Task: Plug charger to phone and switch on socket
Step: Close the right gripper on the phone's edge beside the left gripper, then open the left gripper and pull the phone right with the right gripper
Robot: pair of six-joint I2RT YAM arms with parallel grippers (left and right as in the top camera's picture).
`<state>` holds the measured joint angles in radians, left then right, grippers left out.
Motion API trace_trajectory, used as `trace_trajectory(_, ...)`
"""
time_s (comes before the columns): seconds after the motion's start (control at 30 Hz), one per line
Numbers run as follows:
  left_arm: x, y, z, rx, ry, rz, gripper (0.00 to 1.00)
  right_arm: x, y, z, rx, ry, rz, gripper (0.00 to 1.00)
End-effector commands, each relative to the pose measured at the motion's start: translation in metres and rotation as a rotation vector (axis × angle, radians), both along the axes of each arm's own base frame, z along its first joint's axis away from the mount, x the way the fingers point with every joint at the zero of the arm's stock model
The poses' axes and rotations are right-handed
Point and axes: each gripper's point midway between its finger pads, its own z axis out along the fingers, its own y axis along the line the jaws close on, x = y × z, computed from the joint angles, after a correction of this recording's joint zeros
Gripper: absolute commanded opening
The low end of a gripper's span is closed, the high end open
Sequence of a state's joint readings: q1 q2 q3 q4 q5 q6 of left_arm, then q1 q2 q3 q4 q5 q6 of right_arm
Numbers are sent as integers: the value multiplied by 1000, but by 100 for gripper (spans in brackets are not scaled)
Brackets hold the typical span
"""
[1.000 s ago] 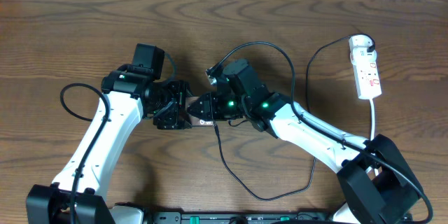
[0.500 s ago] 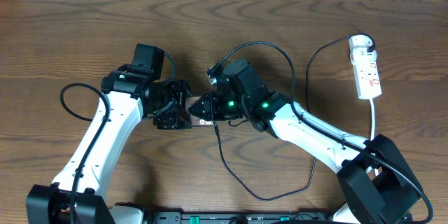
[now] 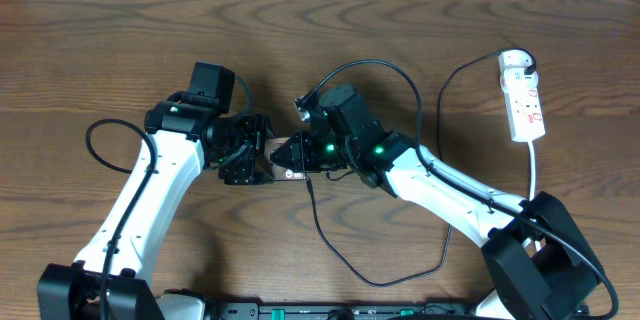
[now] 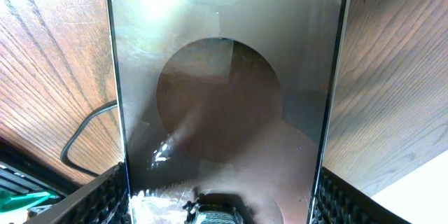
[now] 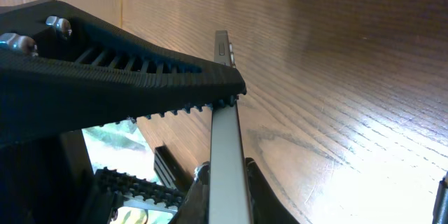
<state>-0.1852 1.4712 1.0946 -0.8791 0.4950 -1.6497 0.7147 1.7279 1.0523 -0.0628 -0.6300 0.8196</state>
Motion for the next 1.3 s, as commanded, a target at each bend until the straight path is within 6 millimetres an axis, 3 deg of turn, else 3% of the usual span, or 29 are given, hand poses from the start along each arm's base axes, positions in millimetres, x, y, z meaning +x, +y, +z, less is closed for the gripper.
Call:
trace_trajectory(0.0,4,-3,9,-16,-20,-1,8,4,3,5,6,-22,5,1)
trace_trajectory(0.2,4,-3,9,-15,-20,-1,8,5,3,5,6,-22,3,1)
trace_trajectory(0.27,4,-3,9,-15,-20,-1,29,5,2,5,6,-24,2,1)
trace_trajectory(0.33,4,-3,9,-15,-20,-1,67,7,1,4,4,-35,5,1)
trace_trajectory(0.37,4,-3,9,-15,-20,-1,71,8,-1,4,4,-38,3,1)
trace_trajectory(0.63,5,-3,9,-15,-22,1,72,32,-21,3,-8,-71,-40,1)
trace_trajectory(0.9,17,6,13,-31,-89,-27,72,67,-63,-3,-41,-70,-135,1)
trace_trajectory(1.0,27,2,22,-70,-208,-151,72,79,-80,-2,-32,-60,-174,1)
trace_trajectory(1.07,41,-4,34,-101,-370,-293,86,87,-90,1,-9,-46,-194,1)
trace_trajectory(1.27,68,-23,71,-168,-756,-570,86,102,-97,26,140,49,-261,1)
